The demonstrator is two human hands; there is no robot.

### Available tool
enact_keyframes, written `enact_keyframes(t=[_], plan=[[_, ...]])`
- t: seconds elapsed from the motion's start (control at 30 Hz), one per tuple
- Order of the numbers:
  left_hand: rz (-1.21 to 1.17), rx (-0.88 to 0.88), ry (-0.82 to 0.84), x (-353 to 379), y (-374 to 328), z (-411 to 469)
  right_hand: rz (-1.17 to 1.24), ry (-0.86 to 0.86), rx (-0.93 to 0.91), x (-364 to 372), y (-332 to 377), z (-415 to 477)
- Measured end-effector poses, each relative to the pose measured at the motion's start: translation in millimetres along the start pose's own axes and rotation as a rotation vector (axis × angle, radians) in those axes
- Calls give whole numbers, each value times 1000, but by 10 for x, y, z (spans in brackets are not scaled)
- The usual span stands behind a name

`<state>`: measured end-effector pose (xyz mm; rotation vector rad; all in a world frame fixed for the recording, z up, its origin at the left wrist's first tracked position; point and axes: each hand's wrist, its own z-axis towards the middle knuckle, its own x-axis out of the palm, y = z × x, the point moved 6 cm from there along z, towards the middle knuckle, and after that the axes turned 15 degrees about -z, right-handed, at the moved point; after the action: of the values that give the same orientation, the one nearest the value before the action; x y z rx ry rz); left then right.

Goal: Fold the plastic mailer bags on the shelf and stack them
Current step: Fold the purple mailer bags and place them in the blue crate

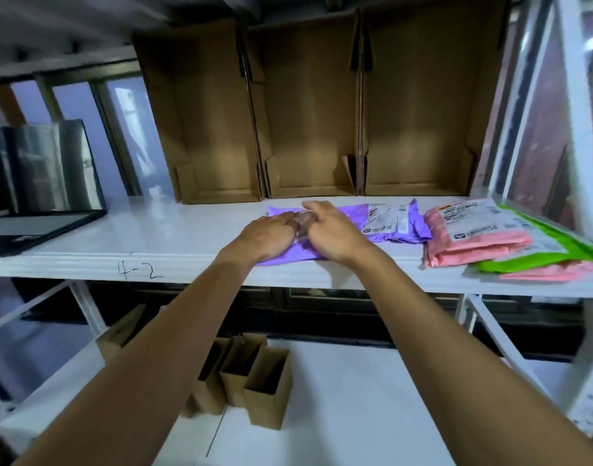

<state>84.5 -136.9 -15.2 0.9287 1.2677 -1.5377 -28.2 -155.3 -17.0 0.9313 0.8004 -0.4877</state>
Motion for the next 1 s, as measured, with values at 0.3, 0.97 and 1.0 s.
enact_keyframes(t=[0.3, 0.97, 1.0], plan=[[-271, 27, 96, 72, 76, 57, -387, 235, 72, 235, -55, 121], [-240, -94, 133, 189, 249, 195, -606, 381, 157, 210, -77, 100], [-241, -102, 147, 186, 276, 175, -621, 396, 157, 222, -101, 110]])
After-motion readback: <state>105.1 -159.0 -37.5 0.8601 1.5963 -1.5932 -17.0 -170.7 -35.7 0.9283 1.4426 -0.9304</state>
